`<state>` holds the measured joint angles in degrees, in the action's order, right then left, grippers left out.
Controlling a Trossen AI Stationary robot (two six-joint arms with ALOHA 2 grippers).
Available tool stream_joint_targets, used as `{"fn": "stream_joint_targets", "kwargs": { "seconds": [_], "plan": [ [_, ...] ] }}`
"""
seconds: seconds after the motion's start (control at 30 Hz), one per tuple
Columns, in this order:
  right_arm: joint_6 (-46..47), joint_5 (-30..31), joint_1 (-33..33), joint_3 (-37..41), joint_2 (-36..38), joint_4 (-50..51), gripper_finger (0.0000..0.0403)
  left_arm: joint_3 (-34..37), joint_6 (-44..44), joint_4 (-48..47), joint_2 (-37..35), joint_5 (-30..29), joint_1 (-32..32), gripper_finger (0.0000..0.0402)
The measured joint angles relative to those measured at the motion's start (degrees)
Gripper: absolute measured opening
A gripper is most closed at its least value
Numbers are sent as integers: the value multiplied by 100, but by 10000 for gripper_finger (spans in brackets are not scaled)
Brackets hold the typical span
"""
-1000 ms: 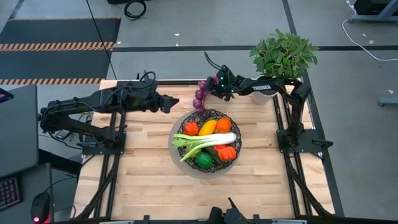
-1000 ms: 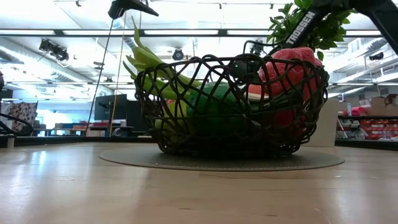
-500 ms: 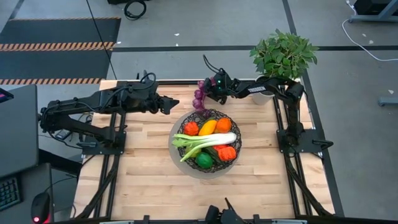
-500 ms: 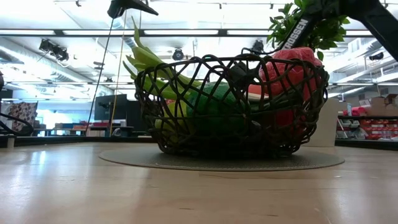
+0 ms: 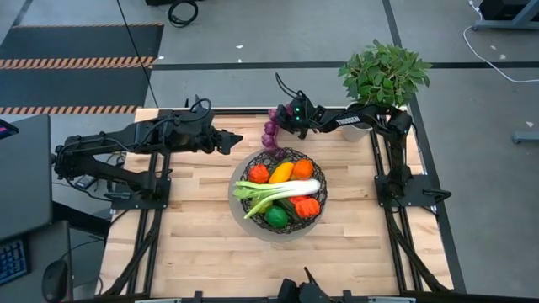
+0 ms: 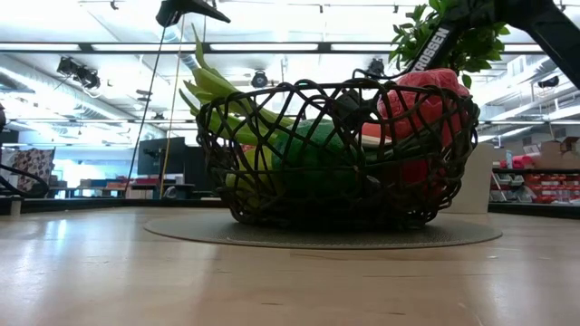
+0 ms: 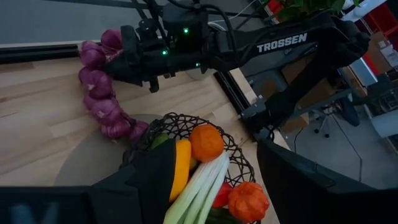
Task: Build produce basket
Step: Put the purple garlic into the black wire basket
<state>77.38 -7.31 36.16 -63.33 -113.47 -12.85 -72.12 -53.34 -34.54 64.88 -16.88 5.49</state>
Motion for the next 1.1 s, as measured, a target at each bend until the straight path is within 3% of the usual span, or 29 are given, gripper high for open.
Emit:
{"fn": "stream_joint_targets", "kwargs": {
  "seconds": [0.13, 0.43, 0.67, 0.93, 1.1],
  "plan": [
    [-2, -67, 2, 0, 0, -134, 47, 0, -2, 0, 0, 4, -1, 231],
    [-17, -261, 2, 0, 7, -1645, 59, 0, 48, 0, 0, 13, -2, 231],
    [108, -696, -35, 0, 7, -2040, 47, 0, 66, 0, 0, 11, 0, 231],
    [159, -1184, -130, 0, 61, -3197, 47, 0, 61, 2, 0, 318, -33, 231],
    [200, -1507, -166, -104, 176, -3255, 47, 0, 81, 6, -2, 322, -138, 231]
  ]
}}
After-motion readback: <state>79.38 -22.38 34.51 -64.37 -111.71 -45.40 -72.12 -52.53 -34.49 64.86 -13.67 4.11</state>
